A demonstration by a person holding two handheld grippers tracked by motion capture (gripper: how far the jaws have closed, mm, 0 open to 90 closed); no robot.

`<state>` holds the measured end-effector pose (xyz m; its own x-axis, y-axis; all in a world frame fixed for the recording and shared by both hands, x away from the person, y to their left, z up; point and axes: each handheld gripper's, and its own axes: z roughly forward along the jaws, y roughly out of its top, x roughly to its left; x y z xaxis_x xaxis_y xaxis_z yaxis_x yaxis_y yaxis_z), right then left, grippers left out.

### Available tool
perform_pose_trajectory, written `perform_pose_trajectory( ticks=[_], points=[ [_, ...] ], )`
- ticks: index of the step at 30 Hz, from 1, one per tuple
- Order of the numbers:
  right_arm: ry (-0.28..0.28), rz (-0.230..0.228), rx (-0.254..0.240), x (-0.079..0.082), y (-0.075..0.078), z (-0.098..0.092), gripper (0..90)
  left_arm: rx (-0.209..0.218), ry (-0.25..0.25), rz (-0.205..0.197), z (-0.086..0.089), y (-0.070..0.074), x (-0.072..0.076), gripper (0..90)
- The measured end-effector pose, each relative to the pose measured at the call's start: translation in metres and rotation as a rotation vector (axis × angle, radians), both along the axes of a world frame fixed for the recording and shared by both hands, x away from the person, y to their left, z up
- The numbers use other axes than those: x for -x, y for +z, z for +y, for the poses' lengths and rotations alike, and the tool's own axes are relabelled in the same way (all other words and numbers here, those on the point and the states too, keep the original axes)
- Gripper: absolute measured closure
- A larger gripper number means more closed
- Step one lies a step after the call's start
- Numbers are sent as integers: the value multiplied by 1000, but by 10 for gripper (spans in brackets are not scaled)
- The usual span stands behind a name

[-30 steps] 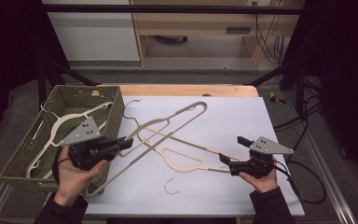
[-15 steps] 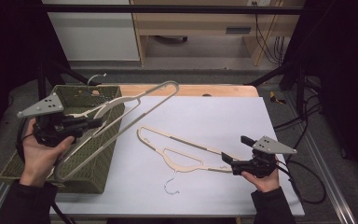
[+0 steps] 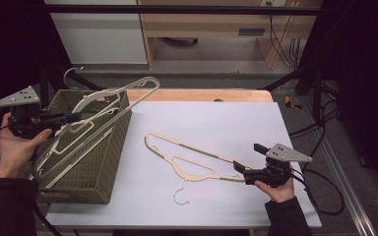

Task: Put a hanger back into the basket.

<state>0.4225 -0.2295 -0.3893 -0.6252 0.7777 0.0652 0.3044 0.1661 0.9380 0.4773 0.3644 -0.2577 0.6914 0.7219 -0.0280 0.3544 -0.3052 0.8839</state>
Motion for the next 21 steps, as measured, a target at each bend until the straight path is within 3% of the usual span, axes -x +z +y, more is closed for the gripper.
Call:
perform_pose_trajectory(
  ticks=[5, 10, 17, 21],
  points=[
    [0, -2, -2, 0, 0, 0, 62, -7, 47, 22, 24, -6, -7, 867],
    [-1, -1, -2, 0, 0, 0, 60, -35, 64, 22, 44, -11, -9, 867],
    [-1, -2, 0, -1, 0, 0, 59, -28, 88, 12, 63, -17, -11, 866],
    [-1, -1, -2, 0, 0, 0, 59, -58, 108, 22, 68, -21, -13, 867]
  ],
)
